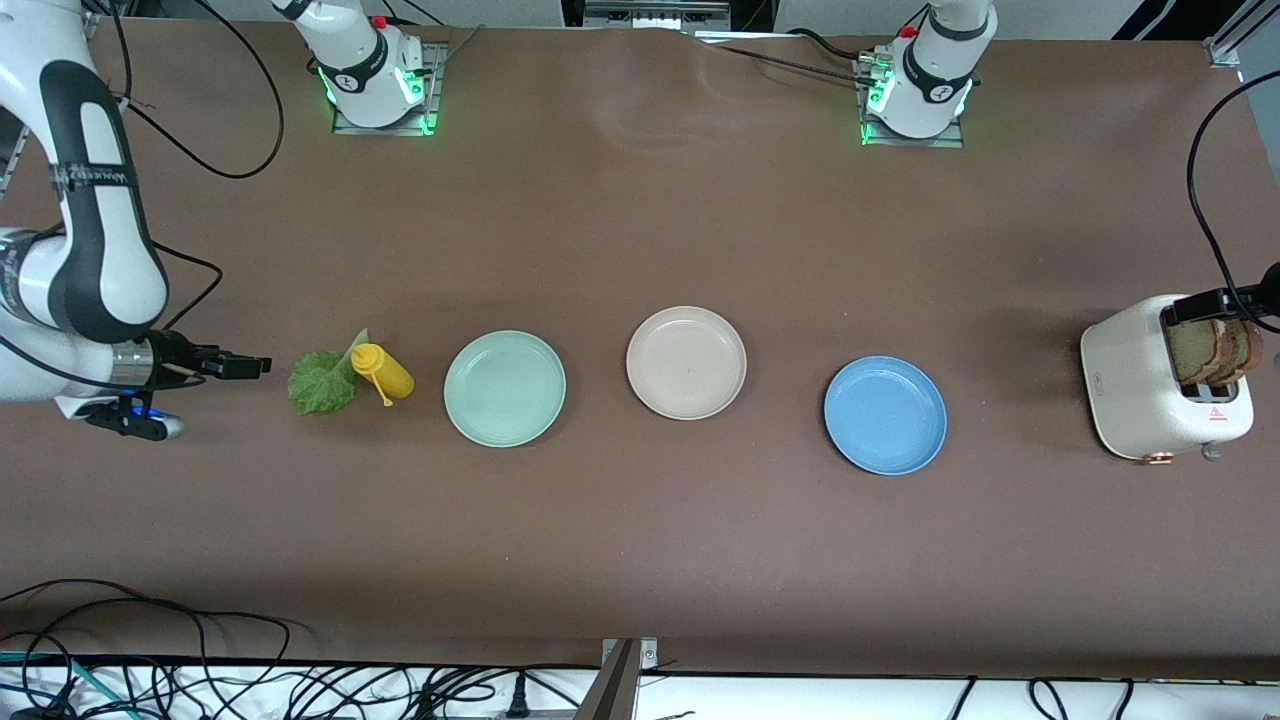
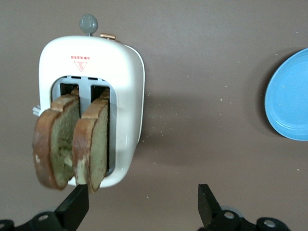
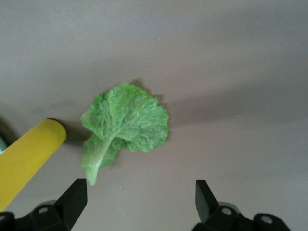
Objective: Make sandwich on beige plate with both arms
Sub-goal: 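Reach the right gripper to the lettuce while the left gripper reaches the toaster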
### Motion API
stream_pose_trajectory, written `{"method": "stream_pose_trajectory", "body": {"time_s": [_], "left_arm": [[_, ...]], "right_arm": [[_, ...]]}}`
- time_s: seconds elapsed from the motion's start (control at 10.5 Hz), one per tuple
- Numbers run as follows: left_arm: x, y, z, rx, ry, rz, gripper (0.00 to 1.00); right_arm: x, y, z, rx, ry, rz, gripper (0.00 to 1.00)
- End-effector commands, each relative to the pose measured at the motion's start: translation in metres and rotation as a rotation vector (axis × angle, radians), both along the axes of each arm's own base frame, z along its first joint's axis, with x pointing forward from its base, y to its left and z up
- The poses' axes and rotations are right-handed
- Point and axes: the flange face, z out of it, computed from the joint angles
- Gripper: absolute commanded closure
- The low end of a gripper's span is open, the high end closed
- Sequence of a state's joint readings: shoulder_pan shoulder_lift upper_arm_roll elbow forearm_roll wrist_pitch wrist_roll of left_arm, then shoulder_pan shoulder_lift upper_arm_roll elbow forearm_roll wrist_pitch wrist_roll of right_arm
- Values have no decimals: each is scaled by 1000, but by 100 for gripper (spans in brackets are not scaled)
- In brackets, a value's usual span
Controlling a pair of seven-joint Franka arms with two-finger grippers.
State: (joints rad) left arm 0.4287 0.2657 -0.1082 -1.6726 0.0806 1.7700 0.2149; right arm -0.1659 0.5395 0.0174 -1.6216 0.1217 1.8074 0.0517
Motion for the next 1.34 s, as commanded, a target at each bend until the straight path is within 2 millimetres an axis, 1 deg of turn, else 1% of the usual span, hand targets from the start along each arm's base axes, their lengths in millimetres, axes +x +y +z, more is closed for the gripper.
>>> {"method": "stream_pose_trajectory", "body": {"time_s": [0.0, 0.1, 0.19, 0.29, 0.38, 0.48, 0.57, 0.67, 0.76, 0.86, 0.95, 1.05, 1.14, 1.24], "left_arm": [[8, 14, -13, 17, -17, -71, 0], [6, 22, -17, 37, -3, -76, 0], [5, 24, -18, 46, 0, -79, 0], [3, 33, -26, 34, 7, -59, 0], [1, 38, -32, 30, 15, -52, 0], [2, 38, -37, 25, 21, -50, 2], [2, 40, -41, 23, 27, -46, 6], [0, 47, -52, 14, 43, -34, 10], [-1, 51, -61, 8, 54, -28, 20], [-1, 52, -67, 7, 64, -22, 42], [0, 49, -68, 13, 77, -34, 75], [-2, 52, -65, 22, 86, -45, 86], [-4, 51, -64, 20, 100, -43, 100], [-4, 51, -59, 22, 94, -44, 100]], "right_arm": [[6, 26, -5, -21, 25, -96, 0], [6, 38, -16, -31, 46, -109, 0], [8, 39, -28, -38, 52, -127, 0], [9, 38, -38, -43, 53, -141, 0], [9, 45, -46, -46, 60, -146, 0], [10, 51, -53, -53, 66, -155, 0], [10, 58, -60, -62, 69, -163, 0], [11, 63, -67, -67, 71, -167, 0], [12, 70, -72, -71, 70, -167, 0], [11, 74, -82, -76, 76, -173, 0], [12, 76, -89, -80, 76, -172, 0], [11, 81, -90, -80, 77, -164, 0], [10, 82, -96, -83, 87, -161, 0], [10, 81, -103, -87, 92, -157, 0]]}}
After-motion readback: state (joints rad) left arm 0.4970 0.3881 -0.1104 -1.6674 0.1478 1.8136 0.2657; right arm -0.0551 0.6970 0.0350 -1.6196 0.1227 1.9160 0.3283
